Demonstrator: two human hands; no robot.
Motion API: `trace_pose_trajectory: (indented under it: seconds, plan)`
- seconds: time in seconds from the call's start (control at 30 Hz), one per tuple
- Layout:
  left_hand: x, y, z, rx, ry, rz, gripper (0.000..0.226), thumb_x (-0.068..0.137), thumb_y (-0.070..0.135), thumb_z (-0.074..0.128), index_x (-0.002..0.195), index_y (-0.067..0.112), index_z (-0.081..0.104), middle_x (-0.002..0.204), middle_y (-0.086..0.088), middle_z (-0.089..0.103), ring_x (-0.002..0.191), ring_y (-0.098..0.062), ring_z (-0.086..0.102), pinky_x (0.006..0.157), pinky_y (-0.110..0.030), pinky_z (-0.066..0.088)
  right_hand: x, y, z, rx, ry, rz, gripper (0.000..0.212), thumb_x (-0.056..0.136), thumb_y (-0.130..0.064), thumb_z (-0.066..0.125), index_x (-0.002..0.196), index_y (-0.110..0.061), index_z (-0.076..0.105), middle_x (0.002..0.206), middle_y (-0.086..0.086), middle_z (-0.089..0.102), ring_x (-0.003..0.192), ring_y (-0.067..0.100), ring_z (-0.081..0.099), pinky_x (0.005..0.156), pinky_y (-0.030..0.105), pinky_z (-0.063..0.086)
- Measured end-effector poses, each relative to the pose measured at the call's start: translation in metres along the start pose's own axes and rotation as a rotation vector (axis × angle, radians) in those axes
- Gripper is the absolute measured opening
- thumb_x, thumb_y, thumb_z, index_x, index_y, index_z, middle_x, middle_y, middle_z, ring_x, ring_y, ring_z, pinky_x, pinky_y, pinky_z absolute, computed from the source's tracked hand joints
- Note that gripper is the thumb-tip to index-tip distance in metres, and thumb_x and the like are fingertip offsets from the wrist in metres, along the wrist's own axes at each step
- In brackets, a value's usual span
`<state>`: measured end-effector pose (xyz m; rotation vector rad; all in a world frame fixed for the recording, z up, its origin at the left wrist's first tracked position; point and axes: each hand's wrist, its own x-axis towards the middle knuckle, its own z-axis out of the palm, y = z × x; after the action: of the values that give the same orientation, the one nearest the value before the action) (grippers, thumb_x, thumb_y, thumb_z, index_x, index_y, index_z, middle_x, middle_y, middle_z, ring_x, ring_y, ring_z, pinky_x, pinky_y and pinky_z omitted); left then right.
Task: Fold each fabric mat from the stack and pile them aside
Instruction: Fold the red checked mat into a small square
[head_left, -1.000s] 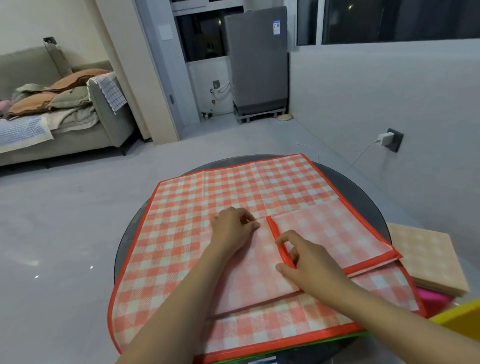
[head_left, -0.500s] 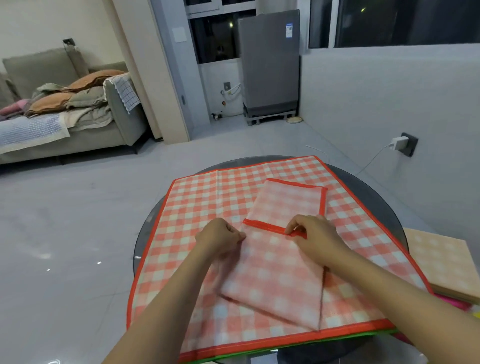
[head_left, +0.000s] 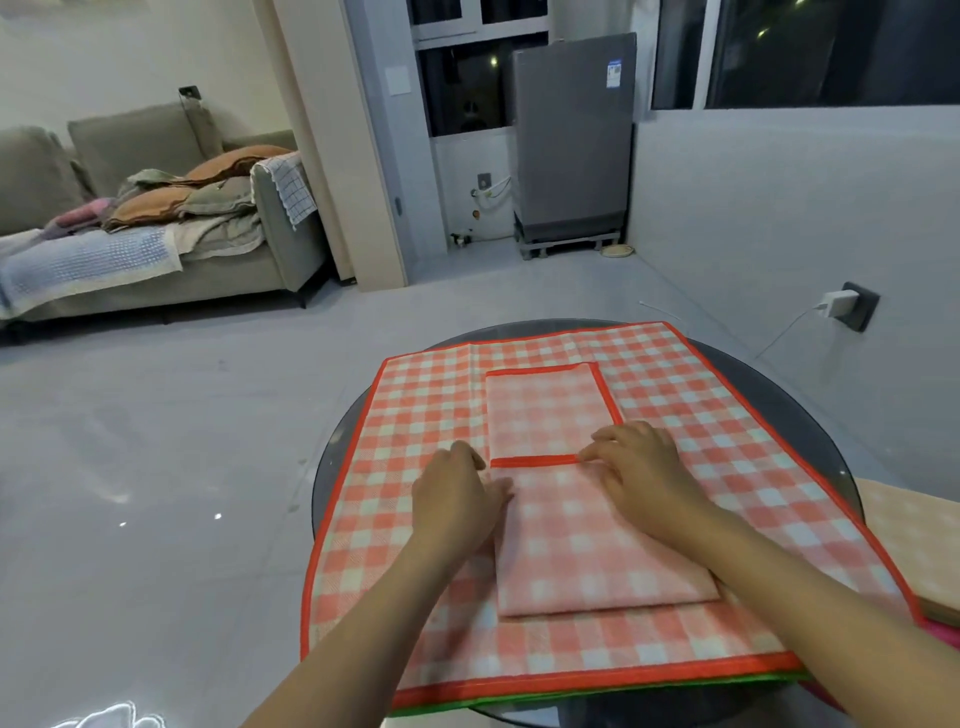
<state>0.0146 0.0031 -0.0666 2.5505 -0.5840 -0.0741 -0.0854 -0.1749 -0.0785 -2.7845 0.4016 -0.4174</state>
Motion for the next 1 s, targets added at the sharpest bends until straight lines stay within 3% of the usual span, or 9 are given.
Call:
trace_pose_trajectory:
  seconds: [0.1, 0.2, 0.27, 0.37, 0.5, 0.6, 0.83, 0.9, 1.0]
  plan:
    - [-0.022, 0.007, 0.009, 0.058, 0.113, 0.269, 0.035, 0.095, 0.034, 0.045, 0.127, 0.019, 0.049, 0.129, 0.001, 0.047, 0.115, -0.017, 0.047, 0.099, -0.029, 0.039, -0.028, -0.02, -0.007, -0.012, -0.02, -0.017, 0.039, 0.1, -0.032, 0.032, 0.137, -0.03, 0.043, 0.148, -0.009, 0.034, 0.138, 0.011, 0.024, 0.113, 0.024, 0.008]
    - [-0.04, 0.01, 0.026, 0.147, -0.093, 0.34, 0.051, 0.1, 0.035, 0.025, 0.148, 0.016, 0.026, 0.156, -0.006, 0.02, 0.142, -0.022, 0.02, 0.118, -0.033, 0.017, -0.052, -0.034, -0.008, -0.021, -0.161, -0.014, 0.048, 0.102, -0.035, 0.019, 0.149, -0.029, 0.016, 0.157, -0.009, 0.01, 0.144, 0.006, 0.004, 0.107, 0.018, -0.008]
    - [-0.043, 0.009, 0.036, 0.269, -0.218, 0.346, 0.058, 0.099, 0.04, 0.014, 0.152, 0.018, 0.004, 0.16, -0.007, -0.006, 0.147, -0.023, -0.007, 0.121, -0.038, 0.001, -0.06, -0.033, -0.001, -0.063, -0.254, -0.03, 0.053, 0.1, -0.04, 0.011, 0.15, -0.026, 0.002, 0.158, -0.008, -0.003, 0.14, 0.0, -0.01, 0.105, 0.018, -0.014]
    - [-0.042, 0.006, 0.043, 0.354, -0.243, 0.367, 0.067, 0.089, 0.049, 0.0, 0.15, 0.023, -0.01, 0.157, -0.006, -0.019, 0.144, -0.021, -0.02, 0.12, -0.04, -0.007, -0.062, -0.026, 0.009, -0.143, -0.31, -0.056, 0.071, 0.083, -0.056, -0.012, 0.148, -0.026, -0.009, 0.156, -0.008, -0.015, 0.13, -0.003, -0.024, 0.107, 0.022, -0.018]
    - [-0.041, 0.002, 0.04, 0.374, -0.249, 0.374, 0.059, 0.097, 0.049, 0.006, 0.149, 0.028, -0.012, 0.156, -0.001, -0.023, 0.143, -0.018, -0.024, 0.119, -0.037, -0.01, -0.064, -0.016, 0.007, -0.155, -0.321, -0.004, 0.077, 0.076, -0.061, -0.018, 0.146, -0.029, -0.016, 0.153, -0.009, -0.023, 0.133, 0.001, -0.027, 0.11, 0.026, -0.018]
    - [-0.038, -0.006, 0.034, 0.382, -0.249, 0.369, 0.059, 0.098, 0.05, 0.009, 0.149, 0.029, -0.011, 0.156, 0.0, -0.023, 0.143, -0.016, -0.024, 0.118, -0.036, -0.011, -0.066, -0.002, 0.002, -0.175, -0.327, 0.083, 0.063, 0.091, -0.054, -0.002, 0.146, -0.026, -0.018, 0.152, -0.007, -0.025, 0.138, 0.007, -0.025, 0.113, 0.029, -0.015]
    - [-0.034, -0.015, 0.023, 0.422, -0.267, 0.386, 0.06, 0.098, 0.049, 0.008, 0.15, 0.025, -0.009, 0.158, 0.002, -0.017, 0.144, -0.013, -0.019, 0.118, -0.04, -0.012, -0.069, 0.007, -0.007, -0.159, -0.335, 0.149, 0.061, 0.097, -0.049, 0.004, 0.146, -0.022, -0.018, 0.153, -0.002, -0.025, 0.141, 0.011, -0.02, 0.115, 0.03, -0.013]
    - [-0.034, -0.011, 0.021, 0.4, -0.264, 0.373, 0.06, 0.098, 0.049, 0.012, 0.151, 0.026, -0.002, 0.159, 0.001, -0.011, 0.146, -0.015, -0.013, 0.118, -0.042, -0.011, -0.067, 0.006, -0.009, -0.171, -0.336, 0.145, 0.061, 0.097, -0.049, 0.005, 0.148, -0.02, -0.014, 0.155, -0.001, -0.021, 0.142, 0.012, -0.019, 0.117, 0.033, -0.012]
    - [-0.029, -0.001, 0.016, 0.291, -0.173, 0.348, 0.052, 0.099, 0.047, 0.022, 0.145, 0.025, 0.032, 0.157, 0.0, 0.019, 0.146, -0.019, 0.012, 0.119, -0.043, 0.004, -0.056, 0.002, -0.018, -0.118, -0.241, 0.122, 0.056, 0.1, -0.044, 0.017, 0.15, -0.022, 0.005, 0.158, -0.003, -0.004, 0.145, 0.014, -0.009, 0.118, 0.034, -0.006]
